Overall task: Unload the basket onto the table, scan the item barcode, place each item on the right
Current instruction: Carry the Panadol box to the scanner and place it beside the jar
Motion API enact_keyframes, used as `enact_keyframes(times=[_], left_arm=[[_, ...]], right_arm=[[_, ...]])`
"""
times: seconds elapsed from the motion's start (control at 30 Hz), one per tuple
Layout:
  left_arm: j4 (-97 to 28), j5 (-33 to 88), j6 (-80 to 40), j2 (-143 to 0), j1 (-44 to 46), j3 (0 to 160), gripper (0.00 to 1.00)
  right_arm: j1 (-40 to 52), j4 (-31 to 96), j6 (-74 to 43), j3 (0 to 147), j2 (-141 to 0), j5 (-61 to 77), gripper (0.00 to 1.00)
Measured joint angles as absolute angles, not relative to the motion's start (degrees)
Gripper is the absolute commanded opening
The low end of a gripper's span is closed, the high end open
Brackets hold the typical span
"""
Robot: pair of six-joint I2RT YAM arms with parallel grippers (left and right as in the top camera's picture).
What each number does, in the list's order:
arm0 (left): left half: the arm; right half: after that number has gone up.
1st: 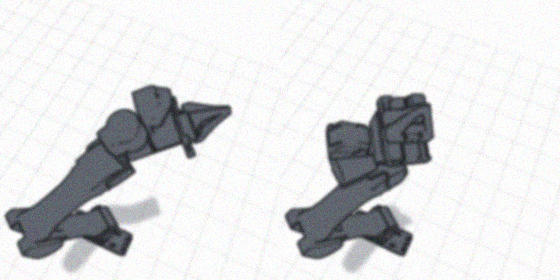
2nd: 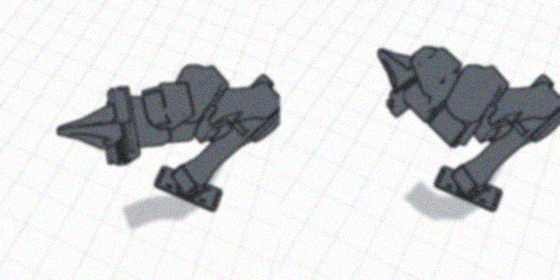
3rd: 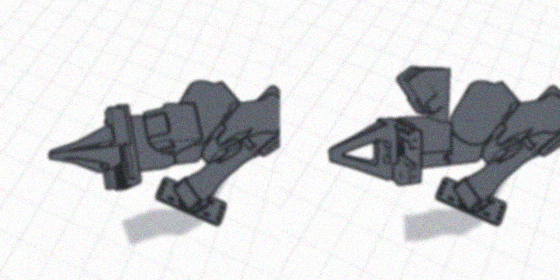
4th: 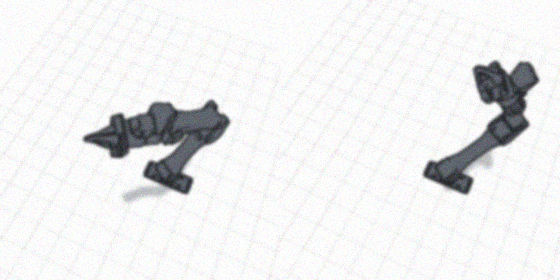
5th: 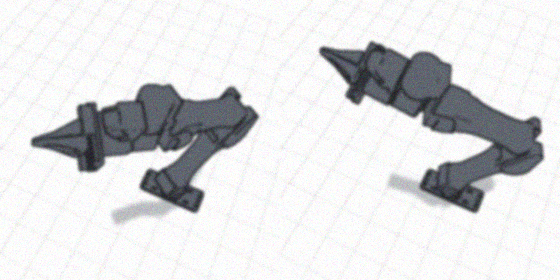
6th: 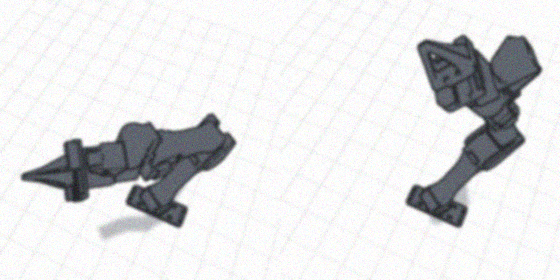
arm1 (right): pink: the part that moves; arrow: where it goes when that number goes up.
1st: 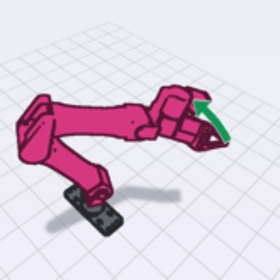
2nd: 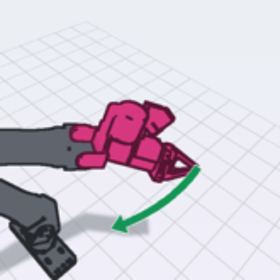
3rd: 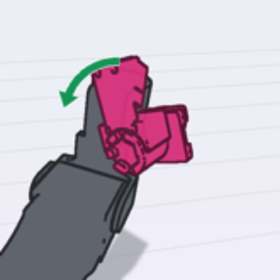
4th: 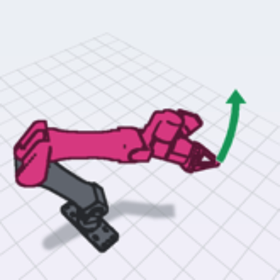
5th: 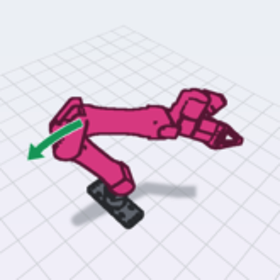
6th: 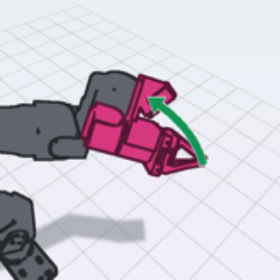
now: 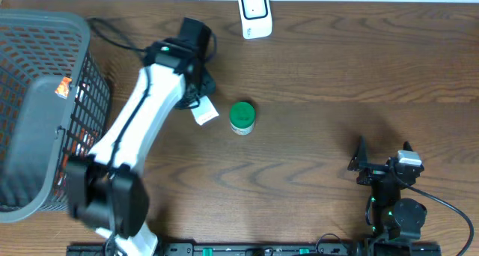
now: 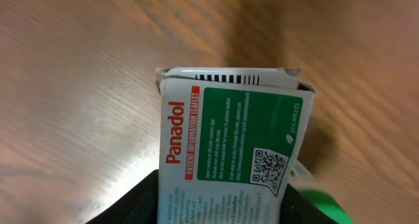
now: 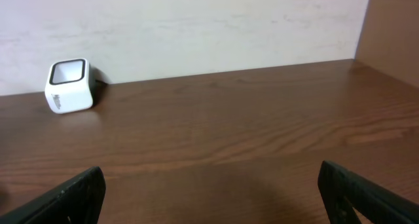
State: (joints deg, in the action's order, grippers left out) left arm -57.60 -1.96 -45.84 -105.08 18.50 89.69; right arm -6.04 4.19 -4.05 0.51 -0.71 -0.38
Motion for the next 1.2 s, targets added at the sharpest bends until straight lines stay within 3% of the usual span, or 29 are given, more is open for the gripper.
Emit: enact_keyframes(times=[0.5, 0.7, 0.83, 0.9, 1.0, 1.2], left_arm=[[-51.96, -2.33, -50.7, -123.92, 21.21, 89.76, 0.49], [-50.57, -2.66, -50.87, -123.98, 21.28, 89.76, 0.71], [-49.71, -2.96, -51.18, -123.98, 21.28, 89.8, 0.78], [-49.6, -3.01, -51.09, -123.98, 21.28, 89.86, 0.9], [-49.56, -2.98, -50.61, -123.98, 21.23, 90.17, 0.96], [-49.54, -2.98, -47.77, -120.33, 21.21, 90.59, 0.97]], right_arm=[[-6.04, 4.21, -4.05, 0.51, -0.71, -0.38, 0.99], [-6.04, 4.16, -4.05, 0.51, -0.71, -0.38, 0.99], [-6.04, 4.19, -4.05, 0.51, -0.71, -0.38, 0.99], [-6.04, 4.19, -4.05, 0.51, -0.71, -0.38, 0.99], [-6.04, 4.19, -4.05, 0.51, -0.71, -0.38, 0.99], [-6.04, 4.19, -4.05, 0.51, -0.71, -0.38, 0.99]])
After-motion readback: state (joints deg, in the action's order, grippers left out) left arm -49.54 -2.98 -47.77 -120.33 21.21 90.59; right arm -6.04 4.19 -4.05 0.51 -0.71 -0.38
